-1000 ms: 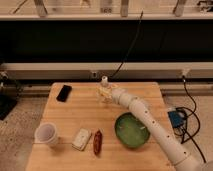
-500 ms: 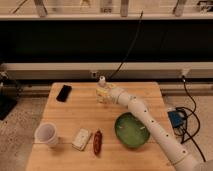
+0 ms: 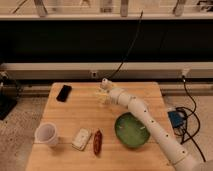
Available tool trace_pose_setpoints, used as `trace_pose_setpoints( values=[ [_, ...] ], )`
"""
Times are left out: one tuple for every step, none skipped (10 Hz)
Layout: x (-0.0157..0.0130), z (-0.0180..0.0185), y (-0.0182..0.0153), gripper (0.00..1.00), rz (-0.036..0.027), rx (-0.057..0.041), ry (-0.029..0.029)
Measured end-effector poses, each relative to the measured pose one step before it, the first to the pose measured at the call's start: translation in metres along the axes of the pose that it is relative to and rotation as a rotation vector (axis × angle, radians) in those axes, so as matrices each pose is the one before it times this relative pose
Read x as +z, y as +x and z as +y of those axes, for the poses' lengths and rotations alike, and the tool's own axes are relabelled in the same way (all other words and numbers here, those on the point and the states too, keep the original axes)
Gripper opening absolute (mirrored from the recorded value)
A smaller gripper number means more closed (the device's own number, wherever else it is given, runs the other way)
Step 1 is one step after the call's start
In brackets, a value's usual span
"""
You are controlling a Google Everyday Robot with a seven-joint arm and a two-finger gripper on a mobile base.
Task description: Stand the bottle upright
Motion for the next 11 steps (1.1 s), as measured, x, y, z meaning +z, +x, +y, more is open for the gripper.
trace_pose_setpoints(
  values=[
    [-0.00017, -0.00005, -0.00021, 0.8, -0.00044, -0.00037, -0.00009],
    [-0.00015, 0.00016, -0.00045, 0.8, -0.00051, -0.00048, -0.00057],
    [-0.00038, 0.00081, -0.00019, 0.8, -0.00034, 0.00028, -0.0024],
    [-0.00052, 0.00135, 0.00007, 0.8, 0.00078, 0.00119, -0.00411],
    [-0.00087, 0.00187, -0.00011, 0.8, 0.00009, -0.00076, -0.00505],
    [-0.00066, 0.00145, -0.00015, 0.8, 0.00034, 0.0005, -0.00399],
    [-0.00134, 0.00296, -0.00039, 0.8, -0.00054, -0.00082, -0.00847],
    [-0.00071, 0.00252, -0.0002, 0.8, 0.00042, 0.00143, -0.00688],
    [-0.0004, 0.00228, 0.00005, 0.8, 0.00052, 0.00196, -0.00691],
    [-0.00058, 0.00284, 0.00007, 0.8, 0.00096, 0.00094, -0.00809],
    [-0.00045, 0.00136, 0.00028, 0.8, -0.00102, -0.00007, -0.00301]
  ],
)
